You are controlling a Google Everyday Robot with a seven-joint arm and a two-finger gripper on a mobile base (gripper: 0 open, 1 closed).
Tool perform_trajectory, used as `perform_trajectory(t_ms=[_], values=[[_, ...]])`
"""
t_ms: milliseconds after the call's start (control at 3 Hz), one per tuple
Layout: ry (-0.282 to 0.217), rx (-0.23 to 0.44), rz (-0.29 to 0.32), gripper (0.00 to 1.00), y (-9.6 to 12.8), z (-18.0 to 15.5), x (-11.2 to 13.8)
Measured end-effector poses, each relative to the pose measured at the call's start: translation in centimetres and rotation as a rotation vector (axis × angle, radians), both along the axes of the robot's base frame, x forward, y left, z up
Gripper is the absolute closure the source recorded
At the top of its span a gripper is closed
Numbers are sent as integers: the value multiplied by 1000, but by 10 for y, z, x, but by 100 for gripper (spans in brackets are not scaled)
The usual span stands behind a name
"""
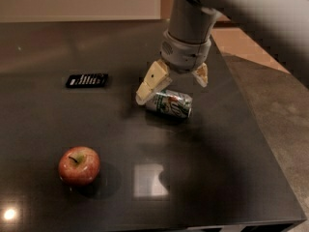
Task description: Place 7up can upright
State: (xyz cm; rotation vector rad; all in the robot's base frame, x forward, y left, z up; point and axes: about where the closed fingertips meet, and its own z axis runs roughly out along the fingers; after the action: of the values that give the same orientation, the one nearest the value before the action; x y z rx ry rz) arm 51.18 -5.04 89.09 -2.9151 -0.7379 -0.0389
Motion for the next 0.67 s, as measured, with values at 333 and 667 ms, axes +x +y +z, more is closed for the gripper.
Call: perform_trajectory(t_ms=[333, 667], values=[[-11, -32, 158, 0, 3, -7, 2], [-22, -66, 294, 0, 3, -14, 5]])
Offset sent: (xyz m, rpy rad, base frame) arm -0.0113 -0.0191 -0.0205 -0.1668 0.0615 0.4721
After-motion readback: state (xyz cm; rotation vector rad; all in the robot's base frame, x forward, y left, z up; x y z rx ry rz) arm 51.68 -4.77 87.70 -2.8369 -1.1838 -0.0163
